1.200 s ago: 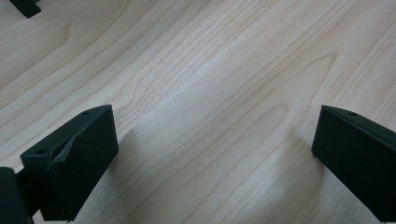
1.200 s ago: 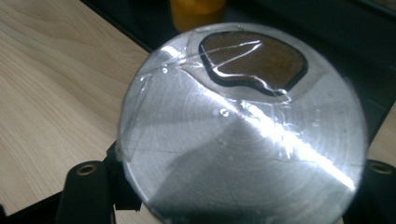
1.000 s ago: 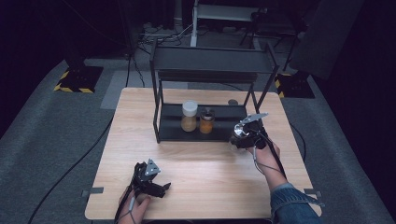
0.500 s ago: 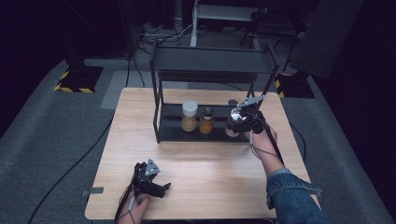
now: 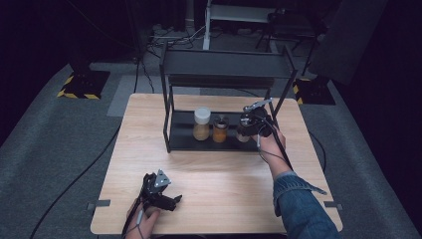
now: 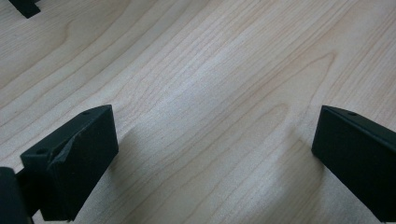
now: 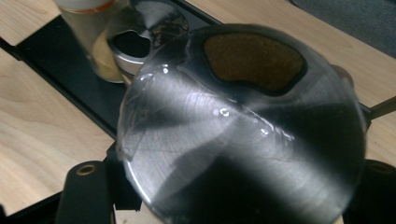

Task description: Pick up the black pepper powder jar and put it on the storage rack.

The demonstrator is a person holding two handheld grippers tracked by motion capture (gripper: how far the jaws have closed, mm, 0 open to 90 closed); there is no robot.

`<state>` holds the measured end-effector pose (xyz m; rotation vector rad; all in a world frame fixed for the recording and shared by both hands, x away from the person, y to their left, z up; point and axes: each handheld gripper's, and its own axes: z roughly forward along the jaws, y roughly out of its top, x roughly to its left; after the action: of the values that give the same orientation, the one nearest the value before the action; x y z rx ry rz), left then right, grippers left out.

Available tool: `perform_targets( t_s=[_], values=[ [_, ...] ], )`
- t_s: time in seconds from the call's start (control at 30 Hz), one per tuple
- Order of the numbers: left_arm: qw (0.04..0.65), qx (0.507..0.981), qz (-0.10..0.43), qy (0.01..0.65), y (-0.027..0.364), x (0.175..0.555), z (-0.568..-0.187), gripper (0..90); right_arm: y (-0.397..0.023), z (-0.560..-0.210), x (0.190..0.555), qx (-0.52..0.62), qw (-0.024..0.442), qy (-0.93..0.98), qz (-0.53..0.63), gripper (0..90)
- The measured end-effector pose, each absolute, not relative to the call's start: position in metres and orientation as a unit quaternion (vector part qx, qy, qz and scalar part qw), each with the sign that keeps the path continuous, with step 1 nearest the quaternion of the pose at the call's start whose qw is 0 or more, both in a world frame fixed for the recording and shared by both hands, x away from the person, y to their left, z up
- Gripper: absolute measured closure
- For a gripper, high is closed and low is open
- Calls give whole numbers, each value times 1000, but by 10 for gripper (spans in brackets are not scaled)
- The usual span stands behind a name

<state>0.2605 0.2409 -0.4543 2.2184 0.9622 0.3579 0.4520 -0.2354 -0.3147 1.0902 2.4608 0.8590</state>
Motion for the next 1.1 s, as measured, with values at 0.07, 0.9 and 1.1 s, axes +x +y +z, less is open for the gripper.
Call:
perform_targets(
  t_s=[0.07,0.9,1.1],
  values=[
    [341,853,138,369,241,261,-454,0,-234,-319,456,387,156,858,299,304],
    [341,854,137,368,241,261,-454,0,-216,-361,482,419,149,854,271,304],
    [341,854,137,368,241,260,-454,0,-217,-365,485,422,148,849,281,303]
  ],
)
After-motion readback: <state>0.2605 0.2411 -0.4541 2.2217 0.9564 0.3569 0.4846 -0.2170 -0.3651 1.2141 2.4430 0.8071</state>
